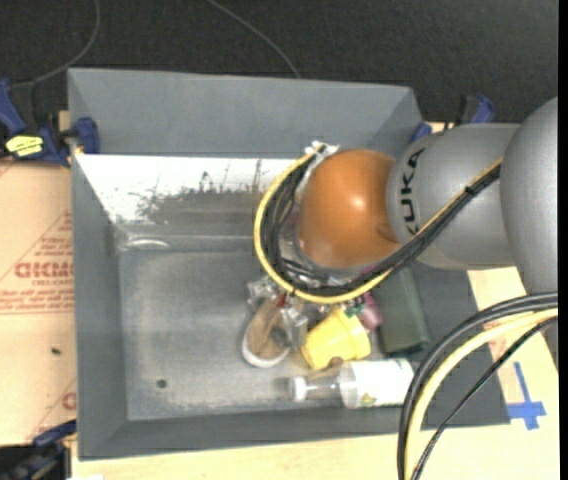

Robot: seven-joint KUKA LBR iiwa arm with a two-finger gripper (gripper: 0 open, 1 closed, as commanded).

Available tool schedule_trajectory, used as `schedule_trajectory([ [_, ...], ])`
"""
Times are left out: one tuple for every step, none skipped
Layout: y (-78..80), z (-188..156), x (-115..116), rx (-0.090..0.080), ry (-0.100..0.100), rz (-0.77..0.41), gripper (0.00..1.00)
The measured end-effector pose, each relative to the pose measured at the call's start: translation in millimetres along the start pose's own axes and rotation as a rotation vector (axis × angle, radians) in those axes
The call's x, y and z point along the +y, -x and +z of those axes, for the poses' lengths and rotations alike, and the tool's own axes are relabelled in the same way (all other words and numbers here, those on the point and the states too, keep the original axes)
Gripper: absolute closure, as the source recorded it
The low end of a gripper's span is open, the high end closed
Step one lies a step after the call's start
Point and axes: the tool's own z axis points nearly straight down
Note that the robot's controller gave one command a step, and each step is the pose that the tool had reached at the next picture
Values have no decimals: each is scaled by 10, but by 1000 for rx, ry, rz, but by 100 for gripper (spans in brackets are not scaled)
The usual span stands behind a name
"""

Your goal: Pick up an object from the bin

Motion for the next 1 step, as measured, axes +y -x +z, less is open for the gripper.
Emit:
schedule_trajectory([
  [1,-2,0,0,0,0,100],
])
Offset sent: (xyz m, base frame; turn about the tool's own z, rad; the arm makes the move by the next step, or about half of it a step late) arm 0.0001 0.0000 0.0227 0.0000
